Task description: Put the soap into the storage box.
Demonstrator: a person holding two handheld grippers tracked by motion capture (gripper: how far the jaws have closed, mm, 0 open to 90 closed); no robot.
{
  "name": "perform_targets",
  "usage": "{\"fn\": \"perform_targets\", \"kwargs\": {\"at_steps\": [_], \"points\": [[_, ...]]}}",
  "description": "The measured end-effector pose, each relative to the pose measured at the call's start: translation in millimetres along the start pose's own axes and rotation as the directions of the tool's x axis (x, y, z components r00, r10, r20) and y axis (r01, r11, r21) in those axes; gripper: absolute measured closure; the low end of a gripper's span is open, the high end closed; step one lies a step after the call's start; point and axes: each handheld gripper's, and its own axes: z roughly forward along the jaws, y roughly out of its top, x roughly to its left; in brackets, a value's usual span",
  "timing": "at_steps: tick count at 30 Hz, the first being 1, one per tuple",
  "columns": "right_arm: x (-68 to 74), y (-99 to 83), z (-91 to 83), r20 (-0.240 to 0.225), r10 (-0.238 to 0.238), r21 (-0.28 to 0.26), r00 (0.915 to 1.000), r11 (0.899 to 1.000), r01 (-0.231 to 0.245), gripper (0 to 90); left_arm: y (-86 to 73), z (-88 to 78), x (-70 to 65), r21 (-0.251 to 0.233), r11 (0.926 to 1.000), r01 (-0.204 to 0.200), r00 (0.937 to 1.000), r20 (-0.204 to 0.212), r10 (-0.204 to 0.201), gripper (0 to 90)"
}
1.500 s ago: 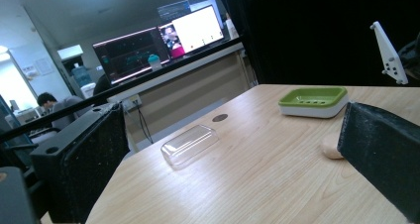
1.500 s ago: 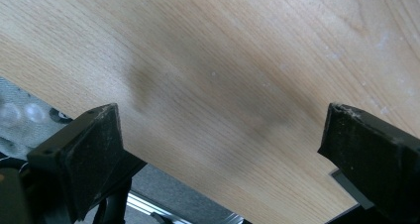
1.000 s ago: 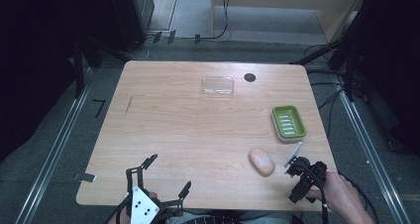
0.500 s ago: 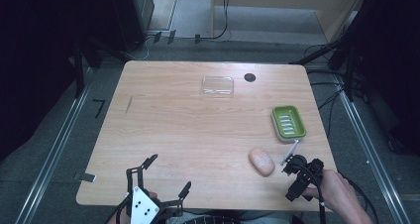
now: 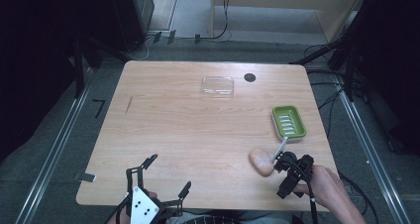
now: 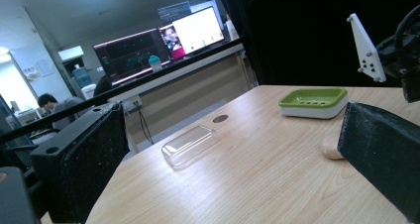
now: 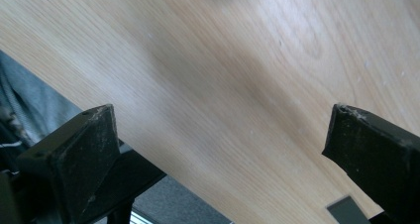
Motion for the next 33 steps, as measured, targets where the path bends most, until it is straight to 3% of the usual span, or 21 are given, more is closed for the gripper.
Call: {"fn": "perform_targets", "kwargs": {"at_steps": [11, 33], "points": [[10.5, 18.3, -4.4, 0.005, -0.020, -0.007, 0.9998, 1.000, 0.020, 0.5, -0.3, -0.1, 0.4, 0.001, 1.0000, -0.002, 1.0000, 0.001, 0.002, 0.0], [12.3, 45.8, -5.4, -0.009, -0.022, -0.033, 0.9997, 0.999, 0.022, 0.0, -0.3, -0.5, 0.9, 0.002, 1.0000, 0.000, 1.0000, -0.003, 0.000, 0.0]]}}
